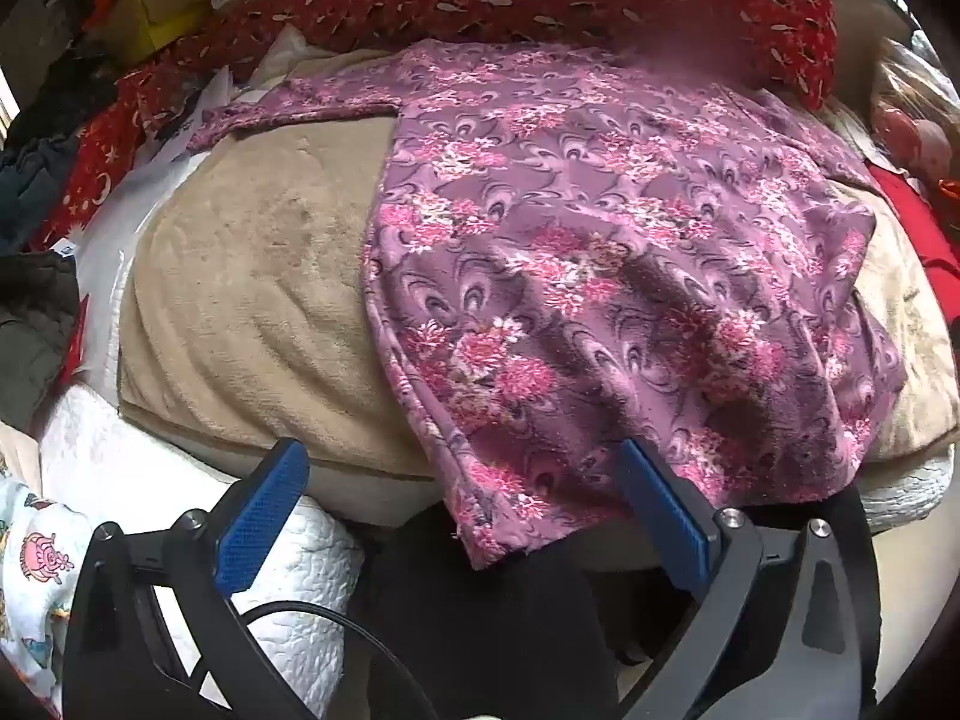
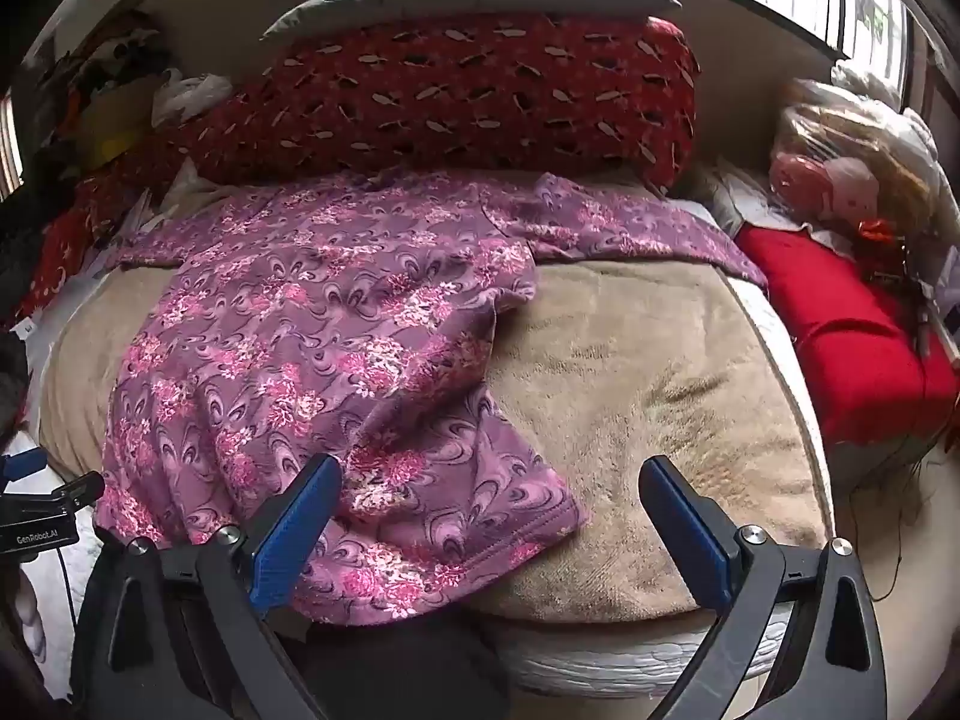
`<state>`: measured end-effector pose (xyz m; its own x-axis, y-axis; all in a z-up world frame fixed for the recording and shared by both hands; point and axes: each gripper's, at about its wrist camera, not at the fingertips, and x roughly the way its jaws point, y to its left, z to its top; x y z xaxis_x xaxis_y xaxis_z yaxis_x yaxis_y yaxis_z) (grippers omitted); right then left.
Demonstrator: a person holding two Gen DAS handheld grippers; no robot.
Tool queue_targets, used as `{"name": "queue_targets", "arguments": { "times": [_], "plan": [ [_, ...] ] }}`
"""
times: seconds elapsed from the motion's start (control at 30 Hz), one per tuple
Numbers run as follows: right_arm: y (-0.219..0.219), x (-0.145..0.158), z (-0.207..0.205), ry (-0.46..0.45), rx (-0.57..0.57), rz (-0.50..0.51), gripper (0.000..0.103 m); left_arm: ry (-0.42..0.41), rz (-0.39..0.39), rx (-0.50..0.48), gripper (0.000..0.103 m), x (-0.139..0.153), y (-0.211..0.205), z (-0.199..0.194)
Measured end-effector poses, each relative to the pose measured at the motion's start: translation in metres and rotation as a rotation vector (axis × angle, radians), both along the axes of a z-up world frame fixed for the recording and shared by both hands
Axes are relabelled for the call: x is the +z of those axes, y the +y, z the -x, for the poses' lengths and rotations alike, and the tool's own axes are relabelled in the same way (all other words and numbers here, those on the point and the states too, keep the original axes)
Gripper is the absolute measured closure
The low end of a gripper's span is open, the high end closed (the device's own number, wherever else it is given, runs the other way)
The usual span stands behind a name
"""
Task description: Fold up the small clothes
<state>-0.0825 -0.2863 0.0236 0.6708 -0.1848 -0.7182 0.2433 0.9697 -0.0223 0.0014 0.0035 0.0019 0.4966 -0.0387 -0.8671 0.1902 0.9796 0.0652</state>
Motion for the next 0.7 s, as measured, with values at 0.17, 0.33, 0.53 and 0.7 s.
{"name": "queue_targets", "arguments": {
  "times": [0.17,0.33,0.53,0.7],
  "plan": [
    [-0.005,0.0,0.005,-0.023,-0.007,-0.011,0.003,-0.033,0.003,-0.014,0.0,0.014,-0.007,0.004],
    [-0.004,0.006,0.006,-0.019,-0.003,-0.009,0.003,-0.067,0.017,-0.008,0.0,0.023,-0.004,0.003],
    [-0.004,0.006,0.008,-0.02,0.005,-0.015,0.004,-0.082,0.015,-0.017,0.0,0.027,-0.009,0.005],
    [-0.005,0.007,0.009,-0.024,0.002,-0.017,0.004,-0.098,0.008,-0.033,0.0,0.029,-0.014,0.008]
  ]
}}
